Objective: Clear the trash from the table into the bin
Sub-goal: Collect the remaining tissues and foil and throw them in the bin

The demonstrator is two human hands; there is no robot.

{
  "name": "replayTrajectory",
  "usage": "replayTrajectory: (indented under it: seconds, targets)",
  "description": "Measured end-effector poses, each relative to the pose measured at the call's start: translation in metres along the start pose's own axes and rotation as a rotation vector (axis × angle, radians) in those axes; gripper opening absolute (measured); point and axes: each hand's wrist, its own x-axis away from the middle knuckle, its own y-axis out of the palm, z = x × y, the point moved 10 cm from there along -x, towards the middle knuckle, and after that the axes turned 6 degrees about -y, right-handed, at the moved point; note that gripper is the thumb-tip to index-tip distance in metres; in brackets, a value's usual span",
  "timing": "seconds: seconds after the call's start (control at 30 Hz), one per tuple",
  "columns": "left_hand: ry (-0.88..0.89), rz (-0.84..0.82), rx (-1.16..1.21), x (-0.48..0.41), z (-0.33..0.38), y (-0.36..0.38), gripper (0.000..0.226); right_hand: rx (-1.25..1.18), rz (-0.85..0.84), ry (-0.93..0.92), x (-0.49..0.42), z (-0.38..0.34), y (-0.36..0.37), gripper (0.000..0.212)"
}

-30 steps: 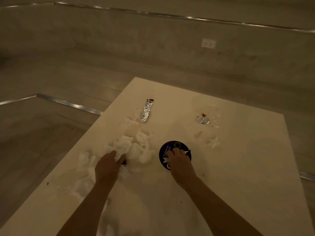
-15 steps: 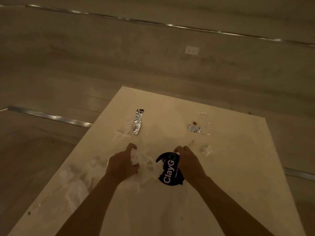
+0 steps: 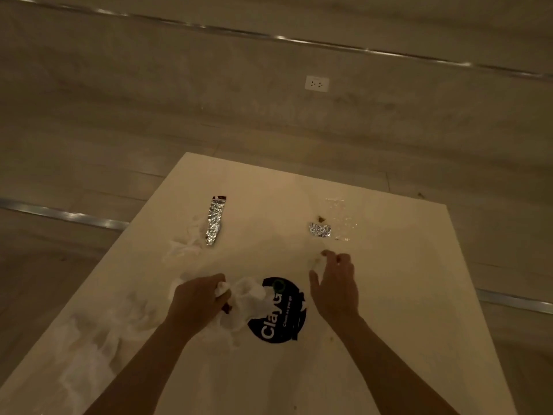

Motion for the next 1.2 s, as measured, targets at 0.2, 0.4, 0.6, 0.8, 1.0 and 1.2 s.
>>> replayTrajectory:
  seconds: [0.2, 0.4, 0.6, 0.8, 1.0, 1.2]
  targets:
    - [0.038, 0.219, 0.014, -0.009, 0.019, -0.024, 0.055, 0.113, -0.046, 0.220, -0.011, 0.055, 0.004, 0.044]
    - [0.042, 0.253, 0.004, -0.021, 0.032, -0.023, 0.020, -0.125, -0.090, 0.050, -0.028, 0.051, 0.019, 0.029]
    - [0.026, 0.267, 0.033, -0.038, 0.043, -0.026, 0.022, -0.164, 0.069, 0.038, -0.082, 0.044, -0.013, 0.032]
    - [0.053, 0.197, 0.076, -0.047, 0.051, -0.017, 0.024, 0.192, -0.025, 0.034, -0.134, 0.049, 0.003, 0.100]
    - [0.098, 0.116, 0.004, -0.050, 0.068, 0.008, 0.055, 0.260, -0.023, -0.084, -0.140, 0.050, 0.028, 0.051]
    - [0.121, -0.006, -0.157, -0.057, 0.081, 0.029, 0.061, 0.178, -0.076, -0.314, -0.124, 0.031, 0.039, 0.024]
